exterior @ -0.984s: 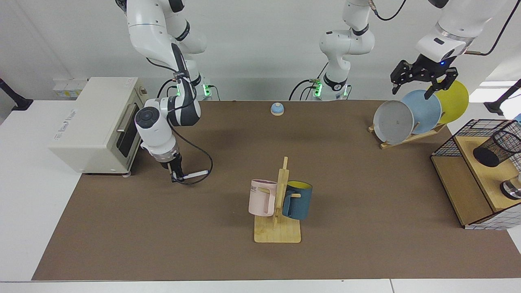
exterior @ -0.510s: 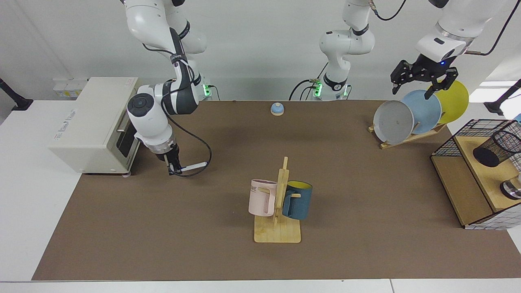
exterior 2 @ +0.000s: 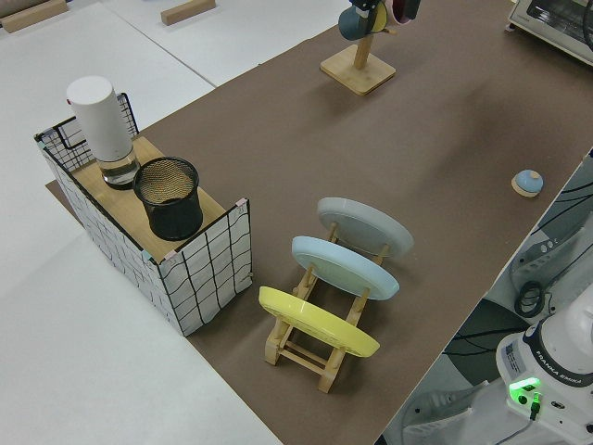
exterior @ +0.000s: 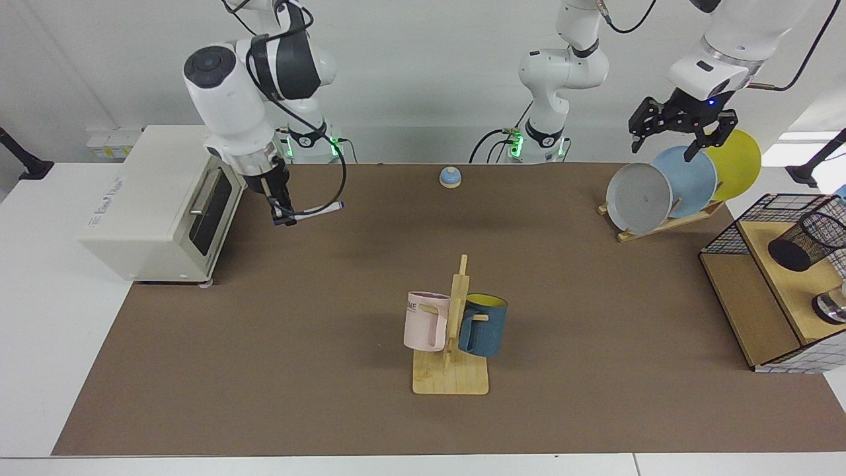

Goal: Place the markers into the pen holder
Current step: 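Carry the marker to the center while the left gripper reaches toward it, then grasp the marker with the left gripper beside the right gripper, then open the right gripper and withdraw while the left gripper pulls the marker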

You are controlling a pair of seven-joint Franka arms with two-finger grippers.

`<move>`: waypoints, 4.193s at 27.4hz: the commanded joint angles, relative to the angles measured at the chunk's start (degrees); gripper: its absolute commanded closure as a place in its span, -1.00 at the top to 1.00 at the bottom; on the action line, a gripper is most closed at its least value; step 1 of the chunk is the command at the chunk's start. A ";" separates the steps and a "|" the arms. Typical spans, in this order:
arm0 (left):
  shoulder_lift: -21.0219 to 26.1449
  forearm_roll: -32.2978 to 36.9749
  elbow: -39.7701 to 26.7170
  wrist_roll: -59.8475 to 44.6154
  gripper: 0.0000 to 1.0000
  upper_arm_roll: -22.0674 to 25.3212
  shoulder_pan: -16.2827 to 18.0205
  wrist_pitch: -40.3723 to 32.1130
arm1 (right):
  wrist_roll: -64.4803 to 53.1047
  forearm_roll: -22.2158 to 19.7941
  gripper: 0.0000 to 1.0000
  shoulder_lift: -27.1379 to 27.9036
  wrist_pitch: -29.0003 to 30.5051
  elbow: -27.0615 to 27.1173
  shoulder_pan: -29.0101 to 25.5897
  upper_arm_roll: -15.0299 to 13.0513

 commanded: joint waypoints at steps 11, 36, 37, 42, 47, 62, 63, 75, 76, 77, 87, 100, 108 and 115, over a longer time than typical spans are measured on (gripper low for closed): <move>-1.30 -3.47 -1.54 9.75 1.00 -4.50 -1.73 0.60 | 15.47 3.97 -1.00 -5.00 -6.14 0.62 4.93 6.00; -3.94 -13.14 -8.57 38.16 0.88 -9.69 -9.46 11.58 | 31.47 4.06 -1.00 -2.63 5.38 3.52 12.93 9.87; -3.94 -13.14 -8.75 37.98 0.89 -9.77 -10.16 12.37 | 32.43 3.80 -1.00 -2.36 6.16 3.43 13.19 9.87; -4.11 -13.14 -9.98 37.72 0.90 -9.95 -12.01 13.78 | 37.44 2.92 -1.00 -0.78 9.16 3.43 15.74 9.87; -4.73 -13.23 -11.91 35.09 0.87 -10.30 -13.68 15.27 | 40.61 2.56 -1.00 0.45 11.26 3.52 17.59 9.78; -4.55 -13.14 -16.92 31.39 0.80 -14.96 -13.86 21.34 | 43.78 2.39 -1.00 1.77 13.29 3.96 18.64 9.87; -4.47 -13.14 -16.92 31.39 0.79 -14.96 -13.86 21.43 | 43.78 2.39 -1.00 1.95 13.29 4.04 18.64 9.87; -4.38 -13.14 -17.27 31.39 0.15 -14.96 -14.13 21.43 | 43.78 2.74 -1.00 2.65 13.73 5.18 18.73 9.78; -4.38 -13.14 -17.36 31.39 0.14 -14.96 -14.21 21.51 | 43.78 2.74 -1.00 2.82 13.73 5.27 18.73 9.87; -4.38 -13.14 -17.36 31.39 0.14 -14.96 -14.21 21.52 | 43.78 2.74 -1.00 3.00 13.73 5.36 18.73 9.78; -4.11 -12.70 -17.28 30.77 -0.41 -15.22 -14.21 23.45 | 43.69 2.65 -1.00 3.44 13.73 6.33 18.73 9.87; -3.76 -11.12 -16.84 30.86 -1.00 -15.22 -14.04 23.45 | 42.99 3.17 -0.94 3.53 13.82 6.15 18.29 9.78; -4.11 -11.03 -16.57 30.86 -1.00 -14.78 -13.42 23.01 | 41.15 3.00 0.24 2.74 13.91 6.07 17.06 9.08; -4.29 -9.80 -15.96 30.51 -1.00 -14.34 -12.98 22.83 | 32.28 2.48 1.00 1.51 7.67 5.89 13.82 8.99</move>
